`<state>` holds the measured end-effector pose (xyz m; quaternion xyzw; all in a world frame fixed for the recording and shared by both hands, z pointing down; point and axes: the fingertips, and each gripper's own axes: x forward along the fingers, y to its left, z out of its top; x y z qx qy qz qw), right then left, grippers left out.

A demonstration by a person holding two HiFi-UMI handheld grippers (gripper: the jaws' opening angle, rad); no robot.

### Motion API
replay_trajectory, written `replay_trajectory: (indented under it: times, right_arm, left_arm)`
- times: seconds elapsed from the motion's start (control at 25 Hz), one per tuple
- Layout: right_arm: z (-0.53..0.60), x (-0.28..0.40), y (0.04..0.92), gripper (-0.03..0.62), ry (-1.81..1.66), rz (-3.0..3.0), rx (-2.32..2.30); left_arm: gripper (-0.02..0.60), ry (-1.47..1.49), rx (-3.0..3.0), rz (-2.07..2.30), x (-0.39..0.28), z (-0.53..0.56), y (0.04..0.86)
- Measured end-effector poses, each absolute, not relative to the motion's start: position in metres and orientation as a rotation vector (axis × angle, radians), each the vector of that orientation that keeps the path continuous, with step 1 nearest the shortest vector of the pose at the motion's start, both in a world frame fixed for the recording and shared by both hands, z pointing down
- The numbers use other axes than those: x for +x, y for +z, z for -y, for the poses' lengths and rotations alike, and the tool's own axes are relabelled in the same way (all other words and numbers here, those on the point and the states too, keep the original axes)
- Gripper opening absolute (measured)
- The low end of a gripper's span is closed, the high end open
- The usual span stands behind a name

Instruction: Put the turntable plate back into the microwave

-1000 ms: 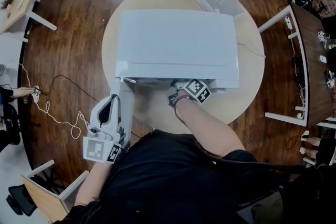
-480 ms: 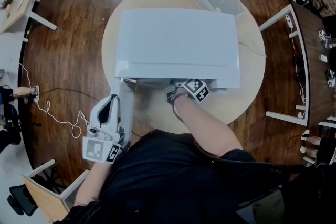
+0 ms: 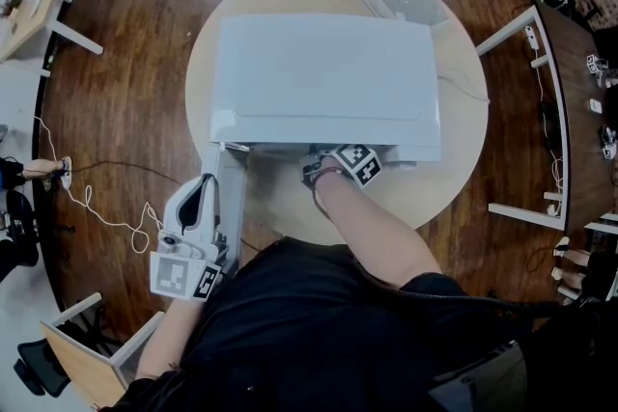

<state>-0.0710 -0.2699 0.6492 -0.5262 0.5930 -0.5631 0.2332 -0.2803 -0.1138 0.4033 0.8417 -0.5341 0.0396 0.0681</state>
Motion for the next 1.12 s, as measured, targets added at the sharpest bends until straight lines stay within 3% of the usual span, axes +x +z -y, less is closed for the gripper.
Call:
replay_trajectory:
  times: [1.12]
  right_arm:
    - [0.273,-0.069,0.665,0.02,-1.55,-1.552,-1.532]
  left_arm:
    - [0.003,0.121,2.524,1.623,-0.282,0.114,0.404]
